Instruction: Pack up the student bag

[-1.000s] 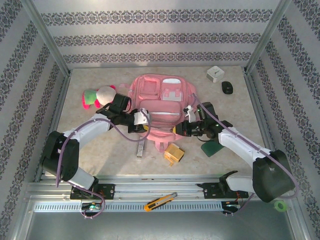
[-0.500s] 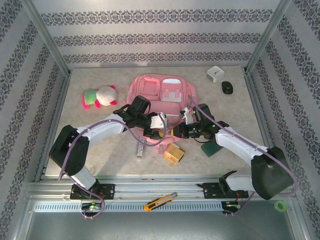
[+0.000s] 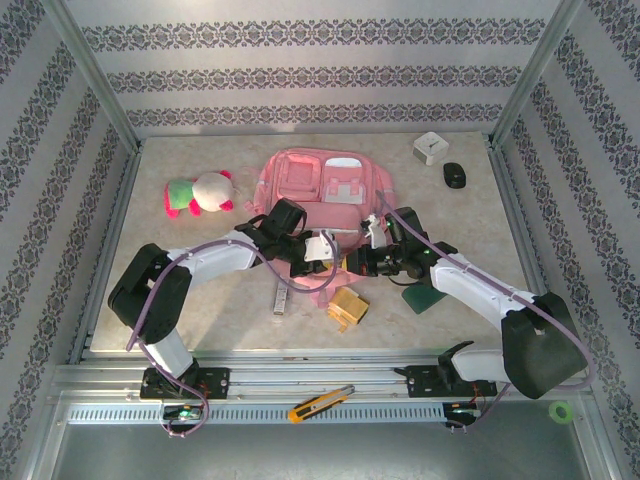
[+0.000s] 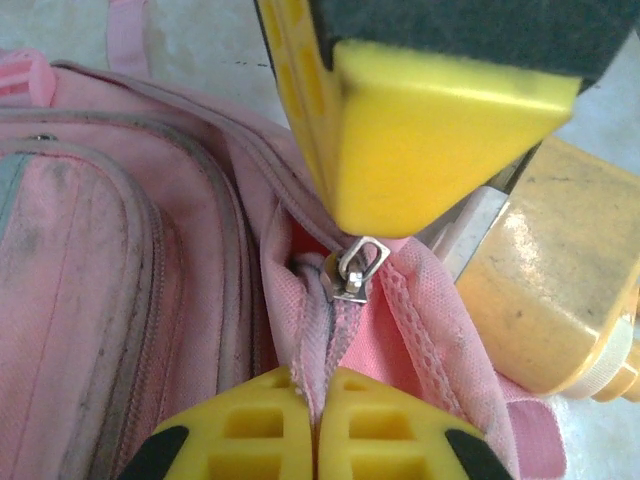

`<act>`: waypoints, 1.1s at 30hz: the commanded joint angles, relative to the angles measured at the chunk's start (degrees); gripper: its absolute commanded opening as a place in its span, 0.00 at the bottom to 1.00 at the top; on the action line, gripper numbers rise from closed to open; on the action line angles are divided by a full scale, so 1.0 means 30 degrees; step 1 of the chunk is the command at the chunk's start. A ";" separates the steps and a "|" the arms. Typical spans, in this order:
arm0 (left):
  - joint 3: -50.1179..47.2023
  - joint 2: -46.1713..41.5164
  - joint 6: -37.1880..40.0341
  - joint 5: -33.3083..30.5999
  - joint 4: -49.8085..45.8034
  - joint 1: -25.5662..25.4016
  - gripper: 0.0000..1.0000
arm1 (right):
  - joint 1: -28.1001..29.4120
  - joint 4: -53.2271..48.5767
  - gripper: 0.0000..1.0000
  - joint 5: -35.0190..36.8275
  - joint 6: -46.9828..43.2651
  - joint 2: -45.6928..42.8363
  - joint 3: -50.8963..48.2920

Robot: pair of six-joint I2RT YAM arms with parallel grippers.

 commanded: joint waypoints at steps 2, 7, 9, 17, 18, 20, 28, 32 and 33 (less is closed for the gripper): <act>-0.0342 -0.0495 -0.1808 0.1379 0.2326 -0.0194 0.01 | 0.0275 0.0263 0.00 0.0620 -0.0194 0.0284 -0.0390; -0.0178 -0.0595 -0.2560 0.1700 0.2904 -0.0168 0.01 | 0.0755 0.0240 0.02 0.2157 -0.0452 0.0303 -0.0569; 0.0026 -0.0623 -0.2676 0.1913 0.2896 -0.0168 0.01 | 0.0887 0.0277 0.07 0.2412 -0.0540 0.0426 -0.0554; 0.0268 -0.1044 -0.3065 0.2047 0.2980 -0.0109 0.00 | 0.1441 0.0081 0.16 0.3740 -0.0816 0.0185 -0.0591; 0.0262 -0.1063 -0.3133 0.2069 0.3044 -0.0076 0.00 | 0.1520 0.0028 0.17 0.3971 -0.0835 0.0074 -0.0640; 0.0211 -0.1128 -0.3277 0.2135 0.3182 -0.0074 0.00 | 0.1695 -0.0130 0.18 0.4643 -0.0811 -0.0196 -0.0744; 0.0185 -0.1156 -0.4061 0.2272 0.4147 0.0043 0.00 | 0.2608 -0.0639 0.20 0.6369 -0.0530 -0.1379 -0.1160; 0.0210 -0.1151 -0.4378 0.2338 0.4478 0.0102 0.00 | 0.3020 -0.0767 0.16 0.7164 -0.0086 -0.2116 -0.1614; 0.0255 -0.1136 -0.4387 0.2332 0.4503 0.0103 0.00 | 0.3100 -0.0755 0.15 0.7320 0.0028 -0.2289 -0.1714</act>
